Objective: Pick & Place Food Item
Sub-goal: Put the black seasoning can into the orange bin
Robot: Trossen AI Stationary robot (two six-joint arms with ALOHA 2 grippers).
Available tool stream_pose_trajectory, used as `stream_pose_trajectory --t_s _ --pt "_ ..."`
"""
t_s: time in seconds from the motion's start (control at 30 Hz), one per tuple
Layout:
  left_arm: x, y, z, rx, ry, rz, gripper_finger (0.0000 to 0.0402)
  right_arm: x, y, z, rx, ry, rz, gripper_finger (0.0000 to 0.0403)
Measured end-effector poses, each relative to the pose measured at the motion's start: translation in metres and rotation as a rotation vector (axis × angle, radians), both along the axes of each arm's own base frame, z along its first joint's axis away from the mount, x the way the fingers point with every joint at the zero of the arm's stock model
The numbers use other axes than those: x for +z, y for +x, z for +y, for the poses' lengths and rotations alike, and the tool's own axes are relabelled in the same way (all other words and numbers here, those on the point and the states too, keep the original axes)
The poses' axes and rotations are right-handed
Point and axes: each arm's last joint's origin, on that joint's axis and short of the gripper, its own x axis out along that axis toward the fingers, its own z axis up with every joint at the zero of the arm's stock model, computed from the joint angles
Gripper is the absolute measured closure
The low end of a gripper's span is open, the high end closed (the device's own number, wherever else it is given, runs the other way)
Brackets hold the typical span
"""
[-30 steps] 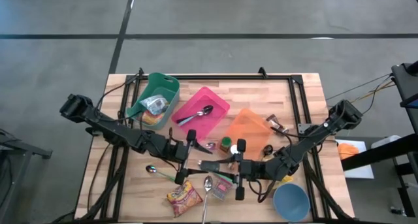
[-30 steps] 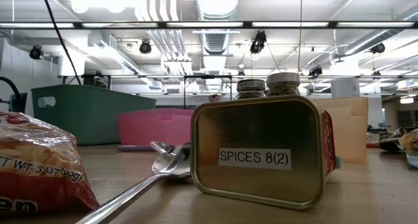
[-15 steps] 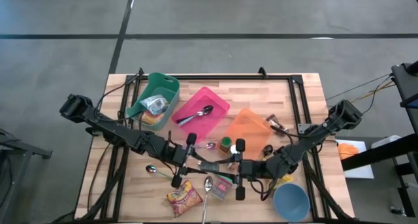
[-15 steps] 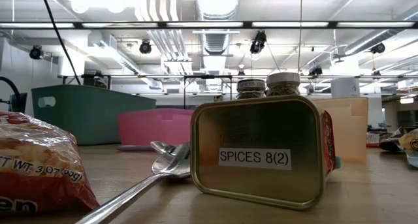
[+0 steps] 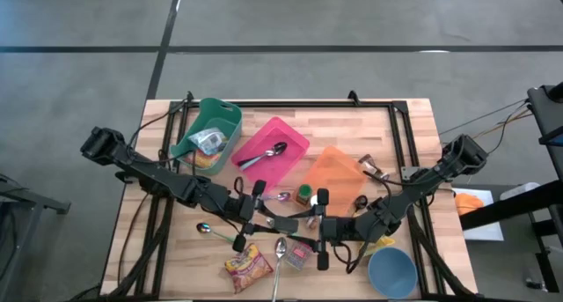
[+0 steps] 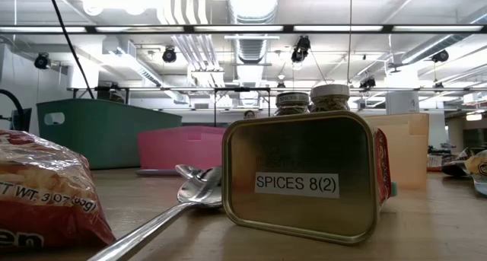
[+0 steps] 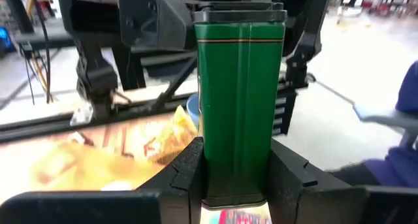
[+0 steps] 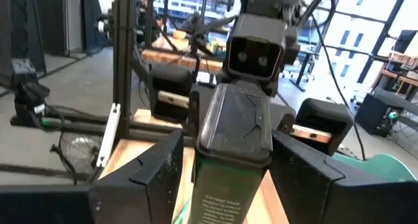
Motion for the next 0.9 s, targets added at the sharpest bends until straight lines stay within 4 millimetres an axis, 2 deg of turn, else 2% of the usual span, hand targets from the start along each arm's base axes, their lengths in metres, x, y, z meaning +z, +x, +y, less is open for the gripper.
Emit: stream_pose_trajectory --t_s 0.23,0.43,0.6,0.7,0.9 --pt "-0.003 0.0 0.002 0.026 -0.02 0.089 0.0293 0.003 0.001 -0.002 -0.023 0.009 0.154 0.0191" --pt "-0.008 0.001 0.009 0.066 -0.036 0.141 0.0293 0.021 -0.001 -0.012 -0.104 0.062 0.362 0.019" --pt "-0.011 0.002 0.015 0.096 -0.047 0.178 0.0293 0.034 -0.001 -0.022 -0.148 0.091 0.43 0.019" --pt "-0.012 0.003 0.017 0.111 -0.056 0.186 0.0293 0.041 0.002 -0.027 -0.109 0.13 0.439 0.019" --pt "-0.012 0.003 0.019 0.117 -0.054 0.193 0.0293 0.04 0.011 -0.043 -0.06 0.197 0.481 0.019"
